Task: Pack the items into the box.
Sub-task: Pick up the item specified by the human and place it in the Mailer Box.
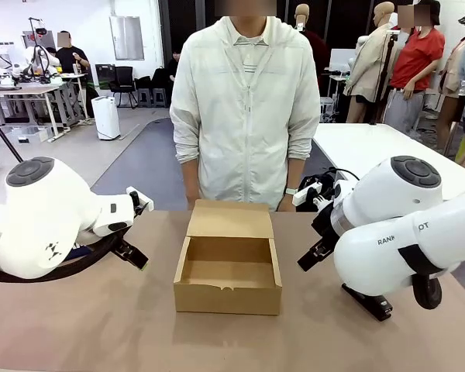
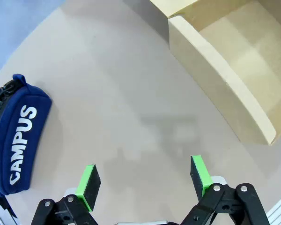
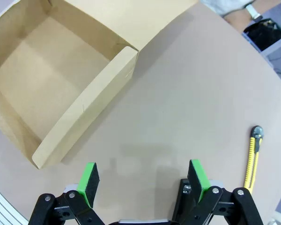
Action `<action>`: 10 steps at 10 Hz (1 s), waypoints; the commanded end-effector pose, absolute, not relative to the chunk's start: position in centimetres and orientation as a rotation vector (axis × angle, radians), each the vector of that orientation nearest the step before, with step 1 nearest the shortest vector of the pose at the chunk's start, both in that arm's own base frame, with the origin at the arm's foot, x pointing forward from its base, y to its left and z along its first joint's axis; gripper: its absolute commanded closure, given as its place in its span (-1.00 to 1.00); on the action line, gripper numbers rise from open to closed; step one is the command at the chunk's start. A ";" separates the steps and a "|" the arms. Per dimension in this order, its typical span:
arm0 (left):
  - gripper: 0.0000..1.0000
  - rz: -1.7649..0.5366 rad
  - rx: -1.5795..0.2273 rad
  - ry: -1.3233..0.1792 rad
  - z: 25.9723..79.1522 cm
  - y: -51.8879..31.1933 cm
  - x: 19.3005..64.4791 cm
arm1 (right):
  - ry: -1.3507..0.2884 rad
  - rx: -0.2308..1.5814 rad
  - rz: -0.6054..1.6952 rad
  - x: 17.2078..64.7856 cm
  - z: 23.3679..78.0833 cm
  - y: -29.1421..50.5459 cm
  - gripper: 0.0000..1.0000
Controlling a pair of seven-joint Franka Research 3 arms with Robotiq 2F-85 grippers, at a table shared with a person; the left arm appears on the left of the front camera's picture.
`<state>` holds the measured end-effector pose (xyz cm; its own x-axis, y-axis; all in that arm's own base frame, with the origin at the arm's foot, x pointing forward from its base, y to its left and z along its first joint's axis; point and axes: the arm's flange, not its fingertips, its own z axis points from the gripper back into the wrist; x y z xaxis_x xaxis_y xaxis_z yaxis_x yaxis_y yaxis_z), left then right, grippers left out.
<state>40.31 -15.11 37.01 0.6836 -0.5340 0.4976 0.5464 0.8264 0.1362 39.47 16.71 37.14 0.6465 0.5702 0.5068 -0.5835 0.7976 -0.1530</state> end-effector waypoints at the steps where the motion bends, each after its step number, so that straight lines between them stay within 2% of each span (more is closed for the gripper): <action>1: -1.00 -0.606 -0.024 -0.551 37.0 -15.1 40.3 | -0.568 0.025 0.656 39.5 37.1 16.7 -1.00; 6: -1.00 -0.606 -0.024 -0.550 37.0 -15.1 40.3 | -0.568 0.025 0.656 39.5 37.1 16.7 -1.00; 7: -1.00 -0.669 -0.099 -0.505 38.8 -15.9 39.7 | -0.495 0.084 0.665 39.6 38.6 15.9 -1.00; 8: -1.00 -0.697 -0.317 -0.490 42.7 -16.0 38.9 | -0.462 0.176 0.634 39.2 41.6 14.9 -1.00; 9: -1.00 -0.567 -0.435 -0.396 46.9 -15.9 38.0 | -0.444 0.293 0.472 38.8 45.5 13.4 -1.00; 10: -1.00 -0.513 -0.574 -0.386 50.7 -14.3 37.2 | -0.433 0.463 0.404 38.1 49.2 11.1 -1.00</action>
